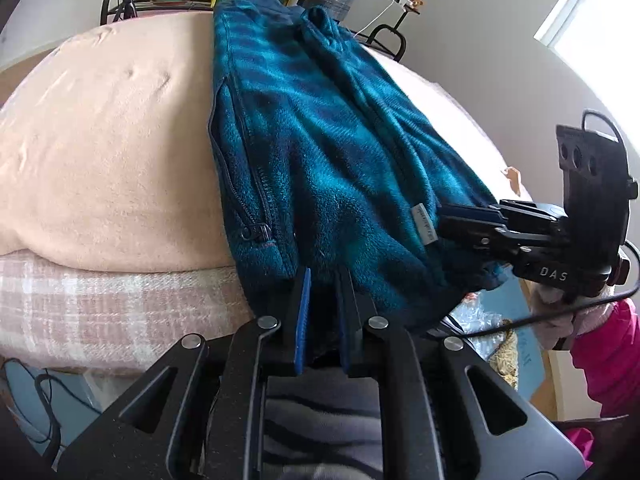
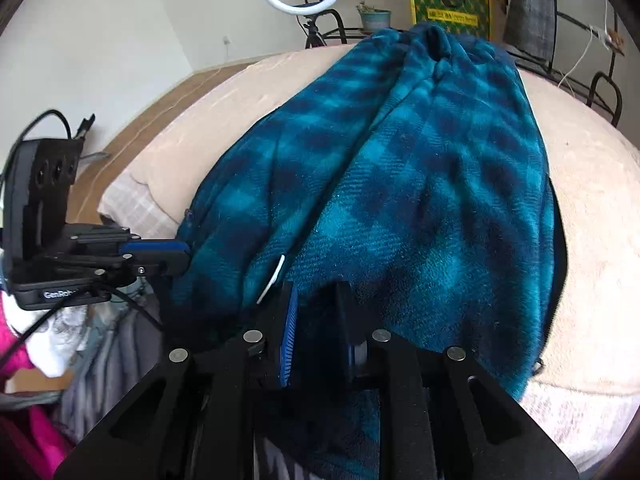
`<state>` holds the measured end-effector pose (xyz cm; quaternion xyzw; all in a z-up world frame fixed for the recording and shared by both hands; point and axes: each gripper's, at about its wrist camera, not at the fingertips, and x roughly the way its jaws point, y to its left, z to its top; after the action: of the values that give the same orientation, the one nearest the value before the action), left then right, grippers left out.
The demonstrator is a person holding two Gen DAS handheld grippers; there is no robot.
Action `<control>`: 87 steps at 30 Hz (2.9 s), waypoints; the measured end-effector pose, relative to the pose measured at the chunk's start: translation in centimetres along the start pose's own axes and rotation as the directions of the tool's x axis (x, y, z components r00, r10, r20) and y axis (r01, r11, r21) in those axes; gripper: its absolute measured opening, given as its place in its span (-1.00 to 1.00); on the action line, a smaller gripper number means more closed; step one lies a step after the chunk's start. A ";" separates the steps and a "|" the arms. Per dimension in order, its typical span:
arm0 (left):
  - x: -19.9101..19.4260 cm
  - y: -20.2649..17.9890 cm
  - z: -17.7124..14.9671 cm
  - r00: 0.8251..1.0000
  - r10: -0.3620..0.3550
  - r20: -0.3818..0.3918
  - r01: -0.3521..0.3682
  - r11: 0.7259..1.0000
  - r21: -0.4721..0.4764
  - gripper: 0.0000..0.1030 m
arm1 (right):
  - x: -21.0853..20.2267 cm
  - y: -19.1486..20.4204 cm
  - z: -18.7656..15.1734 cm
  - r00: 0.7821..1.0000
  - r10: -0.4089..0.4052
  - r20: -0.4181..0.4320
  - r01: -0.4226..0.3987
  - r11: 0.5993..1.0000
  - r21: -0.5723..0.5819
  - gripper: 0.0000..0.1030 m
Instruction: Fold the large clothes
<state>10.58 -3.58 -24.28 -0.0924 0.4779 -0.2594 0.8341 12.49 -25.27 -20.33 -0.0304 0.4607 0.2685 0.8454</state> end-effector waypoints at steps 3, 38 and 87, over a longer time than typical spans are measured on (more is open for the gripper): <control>-2.1 1.1 -0.4 0.998 -0.042 0.051 0.045 0.997 -0.065 0.11 | -2.7 -0.6 -0.8 0.999 0.006 0.046 -0.007 1.000 0.005 -0.36; -2.5 3.0 4.2 0.922 -0.387 0.016 0.371 0.871 -0.323 -0.74 | -7.5 -8.8 -4.6 0.929 0.321 0.184 -0.370 0.815 0.445 -0.69; 7.9 12.0 21.6 0.921 -0.383 0.063 0.354 0.760 -0.545 -0.41 | 1.0 -21.7 12.0 0.942 0.259 0.213 -0.332 0.635 0.697 -0.09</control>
<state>36.20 0.46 -23.63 -0.4115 0.5257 -0.2733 0.6926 32.53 -39.82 -18.46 0.3938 0.4877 0.2006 0.7529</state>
